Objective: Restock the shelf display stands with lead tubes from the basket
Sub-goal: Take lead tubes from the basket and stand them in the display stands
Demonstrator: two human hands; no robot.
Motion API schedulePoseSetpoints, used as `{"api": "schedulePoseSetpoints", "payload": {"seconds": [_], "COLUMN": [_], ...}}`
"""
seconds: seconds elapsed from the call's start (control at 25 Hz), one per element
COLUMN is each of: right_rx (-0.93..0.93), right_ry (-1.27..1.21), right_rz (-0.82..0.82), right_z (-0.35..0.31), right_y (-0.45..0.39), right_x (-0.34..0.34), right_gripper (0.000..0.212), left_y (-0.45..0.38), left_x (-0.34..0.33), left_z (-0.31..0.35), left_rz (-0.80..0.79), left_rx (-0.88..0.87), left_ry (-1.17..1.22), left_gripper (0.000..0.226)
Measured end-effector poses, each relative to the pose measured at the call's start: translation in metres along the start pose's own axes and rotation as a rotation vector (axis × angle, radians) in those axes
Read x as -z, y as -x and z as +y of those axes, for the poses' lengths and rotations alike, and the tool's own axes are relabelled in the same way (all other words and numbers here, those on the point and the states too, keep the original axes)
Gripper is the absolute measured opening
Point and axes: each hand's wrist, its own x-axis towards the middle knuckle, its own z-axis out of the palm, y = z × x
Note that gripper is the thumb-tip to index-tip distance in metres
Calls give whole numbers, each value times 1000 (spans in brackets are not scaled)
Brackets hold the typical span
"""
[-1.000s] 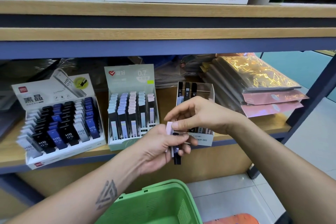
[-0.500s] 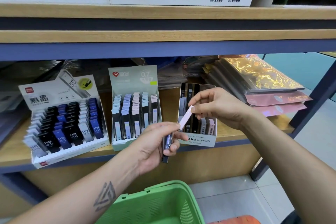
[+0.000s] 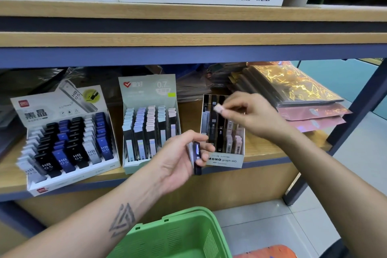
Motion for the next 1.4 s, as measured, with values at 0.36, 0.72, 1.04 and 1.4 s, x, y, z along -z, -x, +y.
{"api": "schedulePoseSetpoints", "payload": {"seconds": [0.36,0.72,1.04,1.4], "right_rx": [-178,-77,-102,-208], "right_ry": [133,616,785,-215], "right_rz": [255,155,138,-393], "right_z": [36,45,41,-26], "right_y": [2,3,4,3], "right_x": [24,-2,-14,-19], "right_gripper": [21,12,12,23], "left_y": [2,6,11,13], "left_x": [-4,-5,-4,1], "left_z": [-5,-6,-3,1], "left_rz": [-88,-159,-203,-199], "left_rx": [67,87,110,75], "left_ry": [38,-10,-51,-39], "left_gripper": [34,44,36,34]}}
